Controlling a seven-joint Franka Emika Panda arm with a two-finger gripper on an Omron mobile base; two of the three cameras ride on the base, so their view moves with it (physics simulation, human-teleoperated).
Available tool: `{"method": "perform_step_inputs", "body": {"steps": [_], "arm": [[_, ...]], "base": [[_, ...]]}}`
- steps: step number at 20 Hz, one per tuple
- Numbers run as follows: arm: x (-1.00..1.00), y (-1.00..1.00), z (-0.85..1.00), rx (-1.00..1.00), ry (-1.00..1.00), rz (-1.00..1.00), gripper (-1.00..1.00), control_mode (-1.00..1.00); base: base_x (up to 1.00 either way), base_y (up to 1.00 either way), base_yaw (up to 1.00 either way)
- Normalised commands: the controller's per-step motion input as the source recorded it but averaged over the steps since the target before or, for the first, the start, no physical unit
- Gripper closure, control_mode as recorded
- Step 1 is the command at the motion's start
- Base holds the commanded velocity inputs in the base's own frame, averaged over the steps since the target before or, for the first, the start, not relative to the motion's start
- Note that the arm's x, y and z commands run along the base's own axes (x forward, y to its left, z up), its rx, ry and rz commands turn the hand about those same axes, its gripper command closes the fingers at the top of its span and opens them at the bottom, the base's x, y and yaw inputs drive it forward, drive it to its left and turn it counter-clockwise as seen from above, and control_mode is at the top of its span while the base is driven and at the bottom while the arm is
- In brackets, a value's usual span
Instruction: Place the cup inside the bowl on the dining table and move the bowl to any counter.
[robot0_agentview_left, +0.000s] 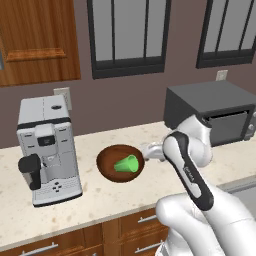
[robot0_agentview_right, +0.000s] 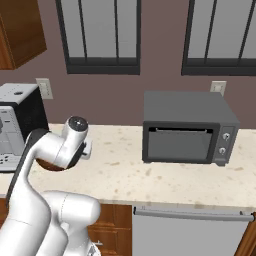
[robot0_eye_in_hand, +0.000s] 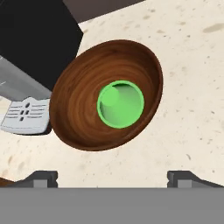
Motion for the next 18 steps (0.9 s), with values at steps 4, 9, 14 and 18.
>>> {"method": "perform_step_inputs", "body": {"steps": [4, 9, 14, 18], "arm": [[-0.47, 0.0, 0.0, -0.03, -0.13, 0.0, -1.0, -1.0], [-0.35, 0.01, 0.0, -0.06, -0.06, 0.0, -1.0, -1.0], [-0.17, 0.13, 0.0, -0.08, 0.0, 0.0, -1.0, -1.0], [-0.04, 0.08, 0.0, -0.05, 0.0, 0.0, -1.0, -1.0]], "base": [[0.0, 0.0, 0.0], [0.0, 0.0, 0.0], [0.0, 0.0, 0.0], [0.0, 0.0, 0.0]]}}
